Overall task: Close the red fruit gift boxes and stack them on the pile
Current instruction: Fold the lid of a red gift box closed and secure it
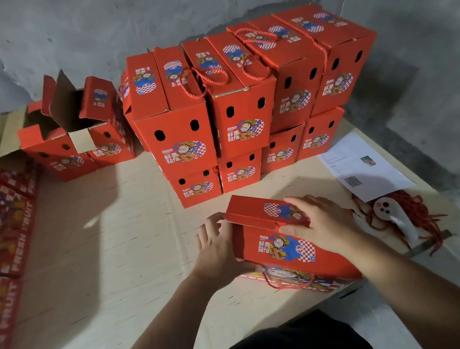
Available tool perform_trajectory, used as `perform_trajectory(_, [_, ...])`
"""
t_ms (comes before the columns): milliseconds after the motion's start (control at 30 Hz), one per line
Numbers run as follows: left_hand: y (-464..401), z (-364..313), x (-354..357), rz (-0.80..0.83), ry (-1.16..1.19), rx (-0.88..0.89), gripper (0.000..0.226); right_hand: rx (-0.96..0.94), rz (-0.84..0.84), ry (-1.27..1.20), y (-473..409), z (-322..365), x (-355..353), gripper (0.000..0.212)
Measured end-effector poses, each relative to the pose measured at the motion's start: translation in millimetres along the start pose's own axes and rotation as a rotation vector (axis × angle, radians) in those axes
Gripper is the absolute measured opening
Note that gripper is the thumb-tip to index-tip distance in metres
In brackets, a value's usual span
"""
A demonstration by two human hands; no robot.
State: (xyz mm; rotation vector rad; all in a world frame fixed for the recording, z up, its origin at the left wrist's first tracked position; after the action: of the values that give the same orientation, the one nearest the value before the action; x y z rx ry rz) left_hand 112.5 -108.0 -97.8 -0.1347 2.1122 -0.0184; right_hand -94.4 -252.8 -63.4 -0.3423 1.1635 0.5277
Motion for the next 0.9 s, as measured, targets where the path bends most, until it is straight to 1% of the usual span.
perform_trajectory(67, [5,6,4,-0.027,0.255,-0.064,0.127,-0.037,-0.068,0.043,3,3,1,0.094])
perform_trajectory(133, [5,9,8,-0.060,0.484,-0.142,0.104,-0.054,-0.063,0.032,0,5,-1,0.094])
perform_trajectory(167, [2,9,9,-0.074,0.540,-0.169,0.097,-0.063,-0.056,0.041,-1,5,-3,0.092])
perform_trajectory(200, [-4,8,6,-0.097,0.521,-0.158,0.096,-0.076,-0.059,0.066,-2,7,-4,0.089])
perform_trajectory(267, [-19,3,-9,-0.135,0.279,-0.053,0.096,-0.116,-0.140,0.153,0,12,-9,0.082])
perform_trajectory(333, [-35,-7,-22,-0.112,0.036,0.086,0.092,-0.156,-0.239,0.296,4,18,-7,0.081])
perform_trajectory(367, [-42,-12,-26,-0.081,-0.048,0.134,0.090,-0.166,-0.266,0.367,5,22,-5,0.084])
perform_trajectory(433, [-50,-23,-32,-0.077,-0.166,0.199,0.081,-0.161,-0.265,0.460,5,25,0,0.087])
perform_trajectory(500, [-55,-37,-44,-0.149,-0.263,0.277,0.070,-0.158,-0.243,0.508,2,25,0,0.090])
perform_trajectory(533, [-59,-42,-49,-0.153,-0.286,0.307,0.067,-0.162,-0.233,0.505,1,24,-2,0.091])
perform_trajectory(567, [-62,-44,-53,-0.112,-0.286,0.326,0.068,-0.171,-0.226,0.491,0,24,-3,0.093])
perform_trajectory(667, [-74,-43,-58,0.097,-0.288,0.327,0.080,-0.182,-0.226,0.462,-1,24,-5,0.095])
perform_trajectory(733, [-83,-47,-50,0.242,-0.381,0.337,0.083,-0.156,-0.231,0.449,-1,21,-6,0.091])
perform_trajectory(800, [-88,-53,-27,0.397,-0.435,0.362,0.084,-0.122,-0.208,0.429,-2,15,-2,0.088])
perform_trajectory(833, [-88,-55,-17,0.447,-0.451,0.358,0.083,-0.093,-0.175,0.403,-2,12,2,0.087])
perform_trajectory(900, [-90,-53,-8,0.446,-0.493,0.344,0.081,-0.054,-0.106,0.316,-4,10,6,0.085])
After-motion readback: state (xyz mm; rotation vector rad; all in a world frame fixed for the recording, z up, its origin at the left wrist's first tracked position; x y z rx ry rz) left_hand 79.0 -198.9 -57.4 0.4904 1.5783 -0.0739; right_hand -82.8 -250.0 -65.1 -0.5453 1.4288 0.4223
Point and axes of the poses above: each hand's wrist, its own y-axis away from the middle knuckle, its own x-axis out of the palm, z = x × y, the point moved 8 cm from there along -y, towards the middle knuckle, and after that the axes turned 11 degrees about x, right-handed, at the moved point
